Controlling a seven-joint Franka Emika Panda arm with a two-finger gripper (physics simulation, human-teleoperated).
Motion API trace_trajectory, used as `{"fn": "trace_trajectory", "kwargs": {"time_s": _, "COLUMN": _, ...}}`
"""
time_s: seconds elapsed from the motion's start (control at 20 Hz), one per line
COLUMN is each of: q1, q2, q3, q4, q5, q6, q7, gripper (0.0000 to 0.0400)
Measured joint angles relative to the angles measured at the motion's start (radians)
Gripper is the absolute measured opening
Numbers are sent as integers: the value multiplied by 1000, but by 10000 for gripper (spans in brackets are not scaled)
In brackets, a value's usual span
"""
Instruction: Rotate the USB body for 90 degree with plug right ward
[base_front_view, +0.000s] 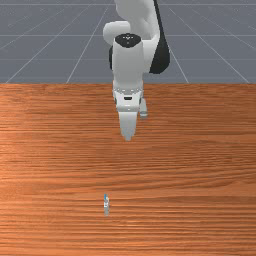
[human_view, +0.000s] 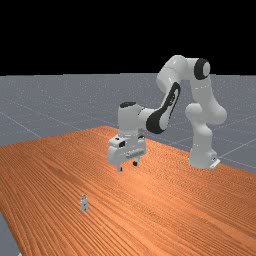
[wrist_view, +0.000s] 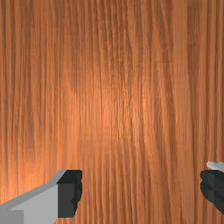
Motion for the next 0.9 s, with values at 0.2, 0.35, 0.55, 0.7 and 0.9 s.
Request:
{"fn": "trace_trajectory", "kwargs": {"time_s": 0.2, "q1": 0, "q2": 0, "q3": 0, "q4": 0, "q5": 0, "q6": 0, "q7": 0, "gripper": 54}}
{"fn": "trace_trajectory", "kwargs": {"time_s": 0.35, "q1": -2, "q2": 12, "q3": -1, "q4": 17, "q5": 0, "q6": -23, "q7": -3, "gripper": 12}}
{"fn": "trace_trajectory", "kwargs": {"time_s": 0.55, "q1": 3, "q2": 16, "q3": -70, "q4": 12, "q5": -117, "q6": -1, "q7": 14, "gripper": 2}}
{"fn": "trace_trajectory", "kwargs": {"time_s": 0.7, "q1": -61, "q2": 35, "q3": -103, "q4": 39, "q5": -121, "q6": 7, "q7": -79, "gripper": 0}}
{"fn": "trace_trajectory", "kwargs": {"time_s": 0.9, "q1": -168, "q2": 83, "q3": -79, "q4": 124, "q5": -15, "q6": -77, "q7": -231, "gripper": 0}}
